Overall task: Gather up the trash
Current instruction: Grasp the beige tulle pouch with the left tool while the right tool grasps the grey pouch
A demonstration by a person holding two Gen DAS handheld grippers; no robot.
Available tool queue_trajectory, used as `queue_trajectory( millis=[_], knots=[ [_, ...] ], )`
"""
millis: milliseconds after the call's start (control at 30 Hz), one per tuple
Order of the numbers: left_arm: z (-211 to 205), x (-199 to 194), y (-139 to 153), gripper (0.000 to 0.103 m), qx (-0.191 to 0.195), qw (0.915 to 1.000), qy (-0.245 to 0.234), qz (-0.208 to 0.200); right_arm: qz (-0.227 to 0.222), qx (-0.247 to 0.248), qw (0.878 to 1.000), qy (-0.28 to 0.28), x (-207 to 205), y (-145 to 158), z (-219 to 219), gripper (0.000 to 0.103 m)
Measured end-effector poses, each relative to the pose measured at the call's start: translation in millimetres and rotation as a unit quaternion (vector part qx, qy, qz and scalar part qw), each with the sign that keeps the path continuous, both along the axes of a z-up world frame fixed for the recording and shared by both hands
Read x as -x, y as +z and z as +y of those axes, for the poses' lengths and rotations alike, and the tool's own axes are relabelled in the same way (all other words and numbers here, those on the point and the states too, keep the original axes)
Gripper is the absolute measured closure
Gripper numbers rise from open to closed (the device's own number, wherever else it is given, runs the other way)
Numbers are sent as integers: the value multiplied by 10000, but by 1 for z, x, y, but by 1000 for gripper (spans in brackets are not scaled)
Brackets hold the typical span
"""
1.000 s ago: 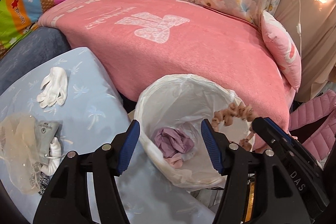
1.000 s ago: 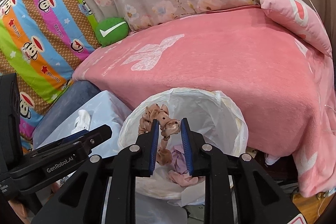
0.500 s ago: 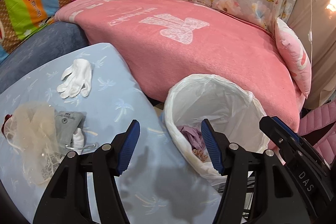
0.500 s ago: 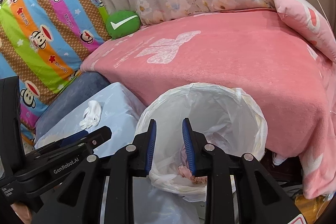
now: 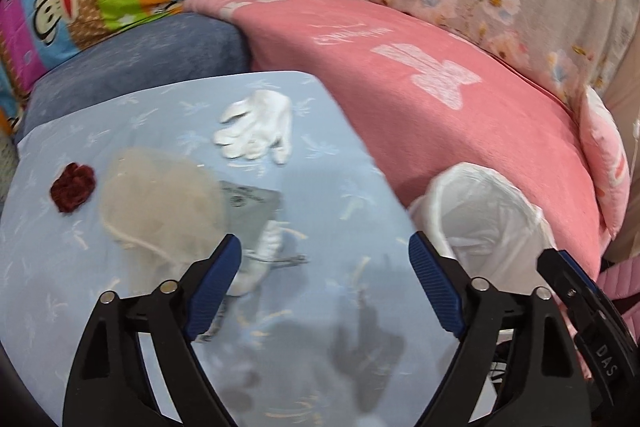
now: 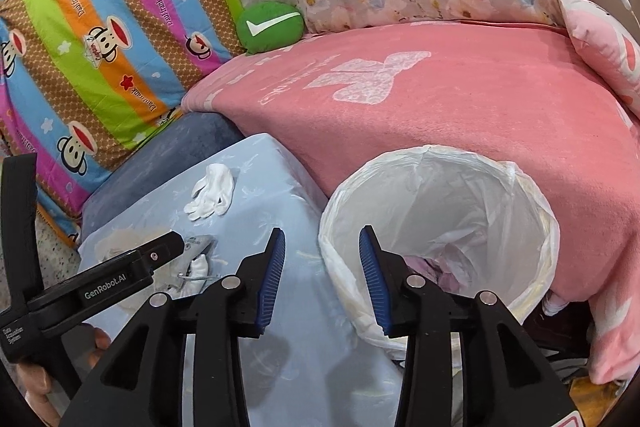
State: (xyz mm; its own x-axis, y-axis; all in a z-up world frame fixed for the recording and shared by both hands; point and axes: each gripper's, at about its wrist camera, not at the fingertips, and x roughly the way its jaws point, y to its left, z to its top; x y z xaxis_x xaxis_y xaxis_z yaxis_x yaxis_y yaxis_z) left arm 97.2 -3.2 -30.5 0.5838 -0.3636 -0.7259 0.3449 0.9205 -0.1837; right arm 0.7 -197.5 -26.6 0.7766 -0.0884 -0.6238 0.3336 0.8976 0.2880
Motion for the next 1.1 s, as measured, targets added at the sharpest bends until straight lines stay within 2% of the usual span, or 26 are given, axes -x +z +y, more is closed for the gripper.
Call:
queue_trajectory(
  millis=[267,467,733,933,1000,1067,1100],
  knots=[
    [52,-20,-19,17,-323,9970,697,16,136,13,9989,458,-21,-6,42,62],
    [87,-44,-40,17,-376,9926,1115,296,282,-31,9965,782,-44,-17,71,62],
    [118,-75,-61,15,-27,9883,1333,737,528,-62,9922,1126,-83,-37,101,62],
    [130,-91,-63,16,208,9875,1332,823,692,-149,9885,1334,-114,-53,119,62],
    [134,-95,-65,25,321,9870,1313,874,744,-154,9874,1392,-125,-58,124,62],
    [138,-100,-68,41,446,9862,1232,1010,794,-176,9863,1437,-133,-64,128,62],
    [139,-102,-69,44,498,9857,1207,1065,825,-193,9856,1466,-138,-67,131,62]
  ],
)
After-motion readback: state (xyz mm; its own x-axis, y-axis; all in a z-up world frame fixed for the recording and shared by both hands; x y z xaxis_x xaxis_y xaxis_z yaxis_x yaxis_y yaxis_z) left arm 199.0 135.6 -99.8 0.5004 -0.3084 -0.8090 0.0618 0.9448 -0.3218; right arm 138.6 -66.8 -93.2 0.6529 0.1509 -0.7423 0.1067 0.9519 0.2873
